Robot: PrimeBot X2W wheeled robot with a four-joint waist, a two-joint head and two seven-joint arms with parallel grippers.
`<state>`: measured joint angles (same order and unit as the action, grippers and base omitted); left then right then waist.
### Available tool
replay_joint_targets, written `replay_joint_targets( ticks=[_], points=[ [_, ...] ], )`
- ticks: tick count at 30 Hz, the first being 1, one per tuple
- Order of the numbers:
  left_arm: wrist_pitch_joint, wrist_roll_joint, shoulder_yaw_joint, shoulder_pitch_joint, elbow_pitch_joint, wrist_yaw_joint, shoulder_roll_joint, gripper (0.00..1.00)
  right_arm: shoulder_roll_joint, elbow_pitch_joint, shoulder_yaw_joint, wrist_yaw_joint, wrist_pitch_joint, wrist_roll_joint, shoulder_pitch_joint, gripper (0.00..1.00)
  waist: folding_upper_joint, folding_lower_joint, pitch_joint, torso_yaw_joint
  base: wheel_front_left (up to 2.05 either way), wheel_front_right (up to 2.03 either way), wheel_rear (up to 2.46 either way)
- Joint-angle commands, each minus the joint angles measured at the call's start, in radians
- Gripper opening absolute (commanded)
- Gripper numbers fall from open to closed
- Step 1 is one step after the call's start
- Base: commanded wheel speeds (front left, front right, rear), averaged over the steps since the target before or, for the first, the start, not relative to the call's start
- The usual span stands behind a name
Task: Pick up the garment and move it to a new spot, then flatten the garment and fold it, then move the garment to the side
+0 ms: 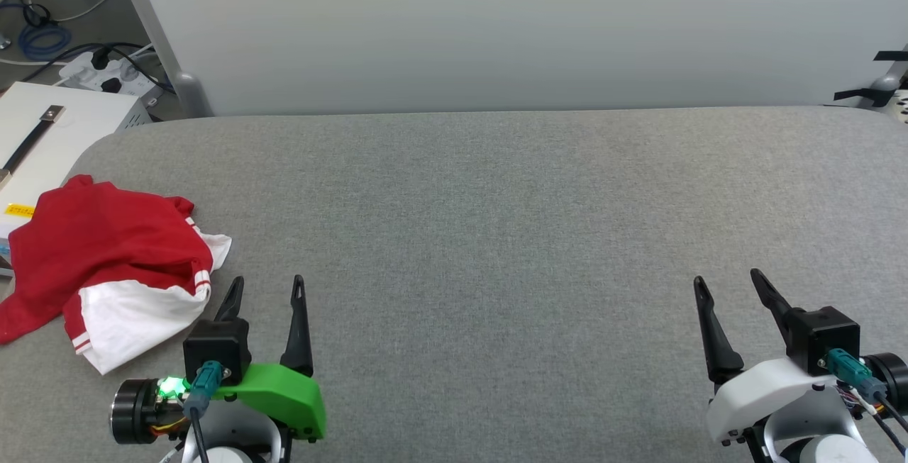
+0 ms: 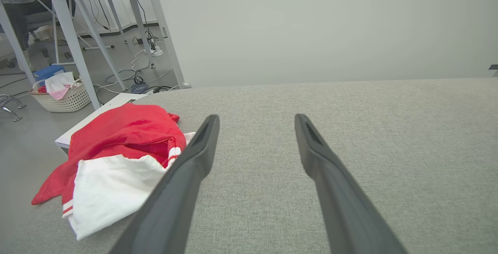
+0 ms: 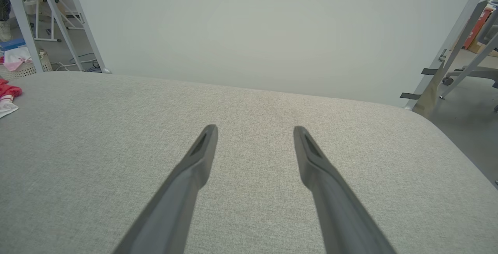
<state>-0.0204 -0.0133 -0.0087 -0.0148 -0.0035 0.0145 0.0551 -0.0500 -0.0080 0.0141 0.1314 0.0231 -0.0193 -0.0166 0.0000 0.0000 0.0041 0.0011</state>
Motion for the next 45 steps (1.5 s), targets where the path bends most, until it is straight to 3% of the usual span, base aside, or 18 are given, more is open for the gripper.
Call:
replay_joint_targets(
  ticks=[1, 45],
  points=[
    [-0.010, -0.004, -0.003, 0.004, -0.004, 0.011, -0.001, 1.00, 0.000, -0.008, 0.005, 0.000, 0.010, -0.006, 0.002, 1.00, 0.0000, 0.0000, 0.000, 0.000, 0.00, 0.00, 0.00],
    [-0.101, -0.009, -0.031, -0.006, -0.028, 0.055, -0.002, 1.00, 0.000, -0.050, 0.032, 0.000, 0.101, -0.105, -0.027, 1.00, 0.0000, 0.0000, -0.005, 0.015, 0.00, 0.00, 0.00]
  ],
)
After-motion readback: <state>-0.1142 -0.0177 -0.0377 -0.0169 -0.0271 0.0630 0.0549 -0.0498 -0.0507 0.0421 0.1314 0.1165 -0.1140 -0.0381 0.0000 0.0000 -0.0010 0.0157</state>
